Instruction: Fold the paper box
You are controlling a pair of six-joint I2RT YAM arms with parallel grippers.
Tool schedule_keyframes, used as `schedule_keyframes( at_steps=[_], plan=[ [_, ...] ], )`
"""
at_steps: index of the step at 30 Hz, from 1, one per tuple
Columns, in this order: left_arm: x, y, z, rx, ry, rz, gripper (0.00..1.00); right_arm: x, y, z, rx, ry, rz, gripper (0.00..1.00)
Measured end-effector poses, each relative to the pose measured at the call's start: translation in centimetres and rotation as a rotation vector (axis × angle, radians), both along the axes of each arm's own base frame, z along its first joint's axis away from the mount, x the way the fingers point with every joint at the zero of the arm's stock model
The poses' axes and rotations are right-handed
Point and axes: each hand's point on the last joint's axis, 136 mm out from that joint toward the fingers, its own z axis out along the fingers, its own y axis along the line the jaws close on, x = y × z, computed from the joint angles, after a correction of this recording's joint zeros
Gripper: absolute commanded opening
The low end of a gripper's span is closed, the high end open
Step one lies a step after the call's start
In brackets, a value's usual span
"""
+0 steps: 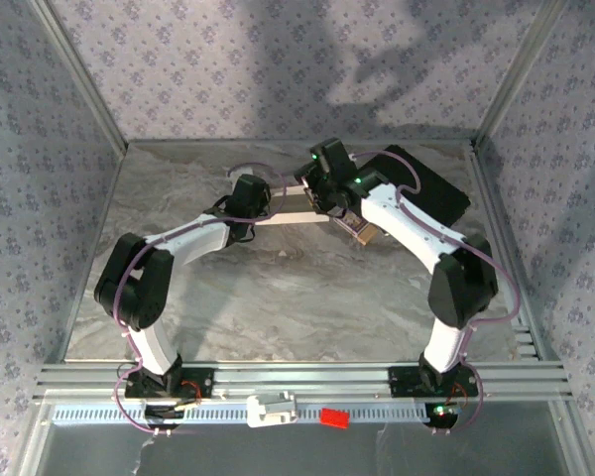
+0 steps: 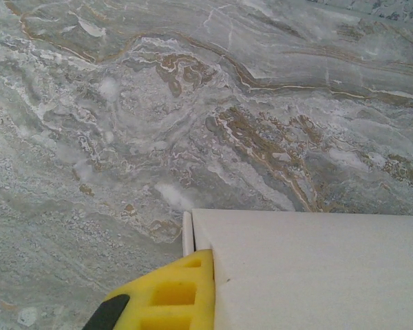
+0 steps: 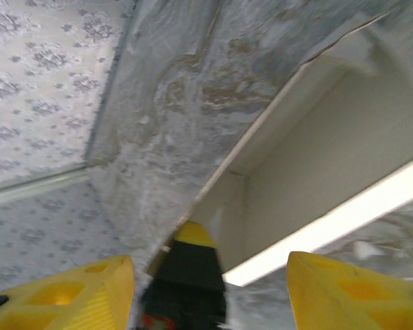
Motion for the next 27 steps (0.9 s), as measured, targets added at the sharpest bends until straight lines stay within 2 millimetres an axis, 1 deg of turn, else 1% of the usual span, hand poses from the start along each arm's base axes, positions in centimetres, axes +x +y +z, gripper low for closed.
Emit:
schedule_keyframes(
  at_steps=[1, 4, 8, 12, 14, 21, 22, 25, 27],
  plan=[
    [0.0, 0.0, 0.0, 0.0, -0.001, 0.003, 0.0, 0.6, 0.5, -0.3, 0.025, 0.014, -0.018, 0.61],
    [-0.1, 0.0, 0.0, 0.003, -0.002, 0.009, 0.0, 1.5, 1.2, -1.7, 0.055, 0.056, -0.057, 0.6],
    [-0.2, -0.1, 0.0, 0.008, -0.004, 0.01, 0.0, 2.0, 1.9, -2.7, 0.082, 0.097, -0.08, 0.56],
    [-0.3, -0.2, -0.1, 0.011, -0.007, 0.013, 0.0, 2.2, 2.0, -3.6, 0.098, 0.127, -0.098, 0.51],
    [-0.3, -0.2, -0.1, 0.014, -0.009, 0.016, 0.0, 2.3, 1.9, -3.9, 0.104, 0.137, -0.105, 0.43],
    [-0.4, -0.2, -0.1, 0.018, -0.011, 0.017, 0.0, 3.5, 1.4, -3.6, 0.155, 0.124, -0.124, 0.22],
    [-0.4, -0.3, -0.1, 0.019, -0.011, 0.016, 0.04, 3.6, 1.2, -3.8, 0.157, 0.128, -0.124, 0.19],
    [-0.6, -0.4, -0.3, 0.02, -0.006, 0.014, 0.24, 3.4, 1.1, -4.7, 0.161, 0.144, -0.115, 0.11],
    [-1.6, -0.4, -1.5, 0.022, 0.043, 0.005, 0.32, 3.1, 1.0, -5.6, 0.162, 0.156, -0.107, 0.08]
  ],
)
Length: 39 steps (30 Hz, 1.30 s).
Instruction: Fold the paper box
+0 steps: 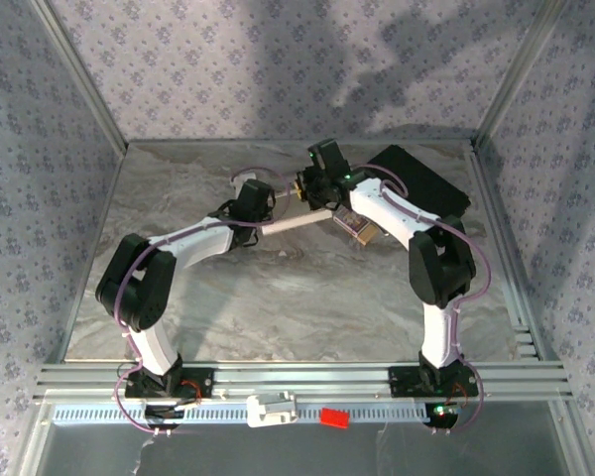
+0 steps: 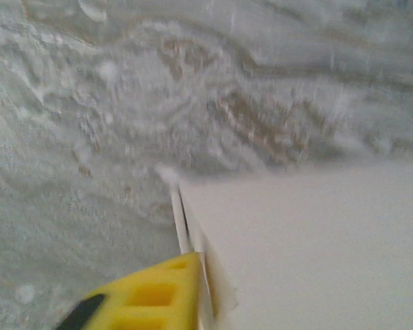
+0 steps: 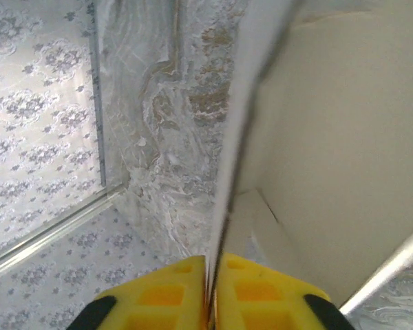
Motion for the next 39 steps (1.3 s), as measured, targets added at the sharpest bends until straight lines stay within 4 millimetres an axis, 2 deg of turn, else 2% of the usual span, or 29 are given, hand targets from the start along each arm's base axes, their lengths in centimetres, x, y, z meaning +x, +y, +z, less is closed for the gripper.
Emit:
schedule_keyframes(
  at_steps=[3, 7, 9, 13, 16, 20, 23, 27, 29, 32, 36, 39],
  plan=[
    [-2.1, 0.5, -2.6, 0.016, 0.092, -0.01, 0.44, -1.1, -0.3, -2.2, -0.016, 0.032, 0.021, 0.05],
    [-5.6, 1.7, -4.8, 0.0, 0.195, -0.017, 0.71, -3.1, -1.1, -4.6, -0.043, 0.041, 0.056, 0.06],
    [-7.0, 2.0, -4.8, -0.025, 0.221, -0.022, 0.71, -3.7, -1.5, -5.5, -0.053, 0.033, 0.07, 0.06],
    [-9.0, 2.1, -3.3, -0.103, 0.224, -0.035, 0.68, -4.5, -1.9, -7.3, -0.066, 0.036, 0.087, 0.06],
    [-9.7, 2.1, -1.4, -0.165, 0.205, -0.032, 0.68, -4.5, -1.8, -7.2, -0.064, 0.029, 0.096, 0.06],
    [-9.0, 3.1, 0.8, -0.289, 0.194, 0.027, 0.67, -4.3, -1.5, -6.8, -0.062, 0.025, 0.11, 0.14],
    [-7.2, 3.9, 1.6, -0.365, 0.222, 0.092, 0.65, -4.6, -1.6, -7.0, -0.075, 0.039, 0.12, 0.15],
    [-4.7, 3.1, 2.1, -0.446, 0.258, 0.125, 0.63, -5.2, -1.9, -7.5, -0.094, 0.069, 0.124, 0.15],
    [-3.7, 2.5, 1.7, -0.475, 0.279, 0.127, 0.61, -5.3, -1.9, -7.5, -0.093, 0.072, 0.126, 0.15],
    [-2.6, 1.5, -0.1, -0.519, 0.323, 0.124, 0.54, -5.3, -1.9, -7.5, -0.096, 0.075, 0.129, 0.15],
    [-2.4, 0.6, -3.0, -0.535, 0.402, 0.127, 0.51, -5.2, -1.7, -7.3, -0.098, 0.075, 0.134, 0.15],
    [-2.5, 0.3, -3.5, -0.556, 0.425, 0.129, 0.47, -5.2, -1.7, -7.3, -0.099, 0.078, 0.142, 0.15]
  ],
)
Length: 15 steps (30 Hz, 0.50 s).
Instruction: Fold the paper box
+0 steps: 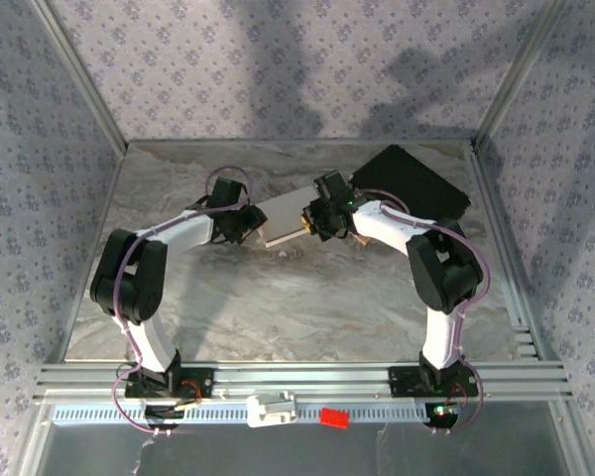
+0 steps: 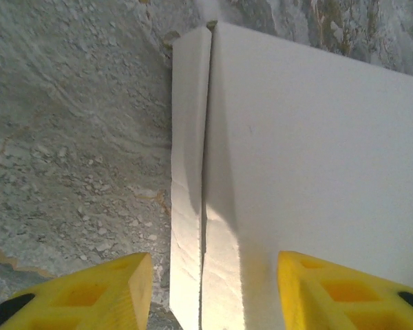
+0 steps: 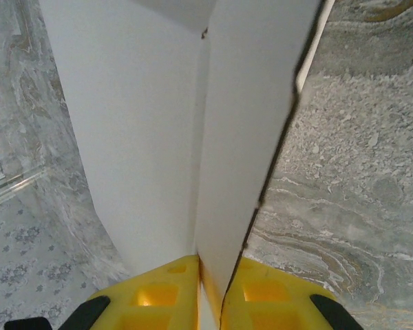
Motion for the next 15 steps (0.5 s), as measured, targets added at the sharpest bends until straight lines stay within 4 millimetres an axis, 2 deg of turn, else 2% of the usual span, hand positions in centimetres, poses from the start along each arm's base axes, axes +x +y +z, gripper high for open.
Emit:
schedule_keyframes(
  at_steps=[7, 15],
  plan=[
    [0.8, -1.0, 0.9, -0.065, -0.039, 0.005, 0.4, -0.2, 0.0, -0.1, 0.0, 0.011, 0.008, 0.15],
    [-0.3, -1.0, -0.2, -0.067, 0.002, 0.001, 0.41, -0.1, 0.0, 0.0, 0.003, 0.013, 0.013, 0.14]
  ],
)
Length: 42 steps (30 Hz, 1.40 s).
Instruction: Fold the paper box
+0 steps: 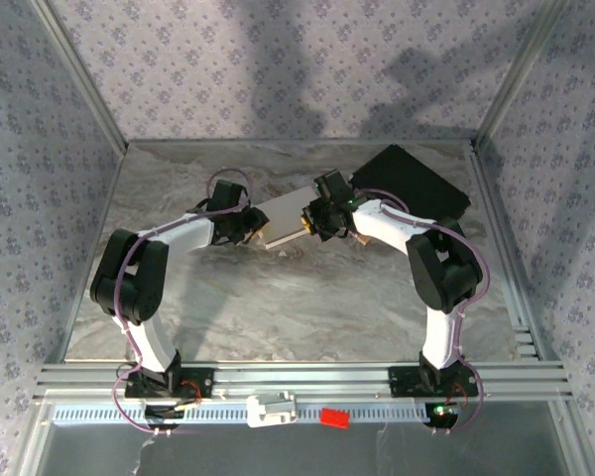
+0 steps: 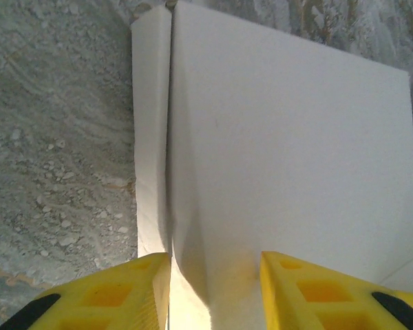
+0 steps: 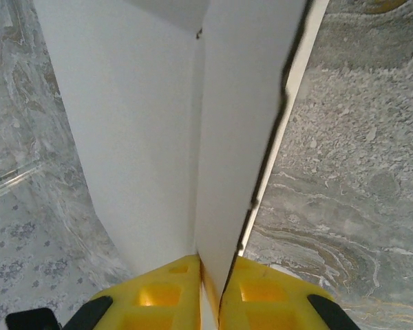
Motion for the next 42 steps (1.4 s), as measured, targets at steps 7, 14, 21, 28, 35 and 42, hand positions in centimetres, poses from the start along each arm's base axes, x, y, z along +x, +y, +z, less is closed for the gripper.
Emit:
schedule_keyframes(
  at_steps=[7, 14, 21, 28, 35, 42],
  plan=[
    [-0.2, -0.3, -0.1, -0.01, 0.01, 0.004, 0.4, 0.0, 0.0, -0.1, 0.0, 0.002, 0.001, 0.13],
    [-0.5, -0.7, -0.1, -0.015, 0.016, 0.003, 0.34, -0.1, 0.1, -0.3, 0.001, 0.009, 0.005, 0.11],
    [-0.5, -0.7, -0.1, -0.018, 0.02, 0.007, 0.22, -0.2, 0.2, -0.3, 0.004, 0.012, 0.008, 0.1],
    [-1.6, 0.0, -0.3, 0.025, 0.031, -0.016, 0.26, -1.3, 0.9, -0.9, 0.005, 0.033, 0.032, 0.11],
    [-4.3, 2.2, -1.4, 0.163, 0.092, -0.124, 0.26, -4.3, 2.7, -1.9, -0.003, 0.089, 0.079, 0.25],
    [-4.7, 3.4, -1.4, 0.223, 0.072, -0.217, 0.26, -6.9, 1.9, -1.0, -0.108, 0.137, 0.157, 0.55]
  ],
)
